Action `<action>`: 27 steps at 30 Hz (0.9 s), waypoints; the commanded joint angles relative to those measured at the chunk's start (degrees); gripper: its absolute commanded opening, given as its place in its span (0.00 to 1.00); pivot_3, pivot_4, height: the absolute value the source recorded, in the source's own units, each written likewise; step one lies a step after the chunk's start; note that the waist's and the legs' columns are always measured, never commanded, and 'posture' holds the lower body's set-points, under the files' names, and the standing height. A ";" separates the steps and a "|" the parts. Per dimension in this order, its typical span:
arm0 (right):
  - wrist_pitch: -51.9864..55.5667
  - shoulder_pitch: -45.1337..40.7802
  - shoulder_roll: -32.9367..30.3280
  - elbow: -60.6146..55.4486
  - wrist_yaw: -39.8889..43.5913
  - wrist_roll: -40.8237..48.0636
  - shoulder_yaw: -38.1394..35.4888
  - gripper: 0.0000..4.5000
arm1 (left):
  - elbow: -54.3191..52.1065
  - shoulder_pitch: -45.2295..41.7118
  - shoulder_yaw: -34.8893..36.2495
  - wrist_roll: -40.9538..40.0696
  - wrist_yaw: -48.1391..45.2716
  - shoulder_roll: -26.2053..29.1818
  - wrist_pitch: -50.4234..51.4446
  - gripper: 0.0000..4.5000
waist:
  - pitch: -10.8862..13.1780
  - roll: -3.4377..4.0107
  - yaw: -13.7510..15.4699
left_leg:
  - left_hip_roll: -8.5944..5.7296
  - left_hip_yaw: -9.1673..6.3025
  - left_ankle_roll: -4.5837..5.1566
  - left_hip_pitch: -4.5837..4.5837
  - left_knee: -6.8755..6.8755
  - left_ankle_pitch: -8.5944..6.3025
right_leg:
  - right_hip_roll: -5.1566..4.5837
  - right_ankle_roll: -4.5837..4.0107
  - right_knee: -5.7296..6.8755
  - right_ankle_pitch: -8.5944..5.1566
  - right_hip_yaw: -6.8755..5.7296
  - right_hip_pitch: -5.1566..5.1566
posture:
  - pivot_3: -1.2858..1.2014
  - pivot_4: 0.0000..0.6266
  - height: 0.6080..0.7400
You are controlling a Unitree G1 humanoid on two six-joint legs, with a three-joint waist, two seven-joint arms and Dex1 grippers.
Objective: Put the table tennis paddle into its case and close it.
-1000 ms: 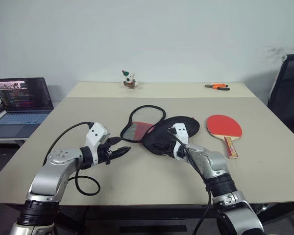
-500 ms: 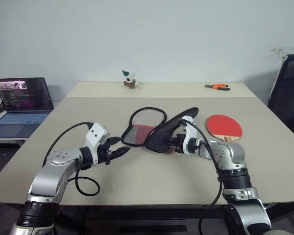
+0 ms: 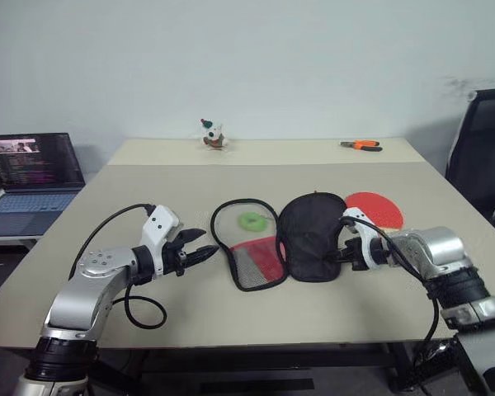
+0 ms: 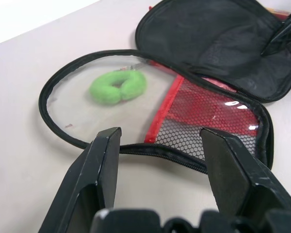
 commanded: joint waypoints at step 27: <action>-12.58 -9.14 -0.78 18.50 7.00 -13.29 -1.41 0.84 | 3.05 -11.49 -2.15 -10.81 -14.44 3.15 3.95 0.63 | 0.02 0.01 0.58 | -0.15 -0.10 -0.02 -0.12 0.08 0.00 | -0.07 0.00 0.00 0.00 -0.11 0.00 | 0.52 0.24 1.00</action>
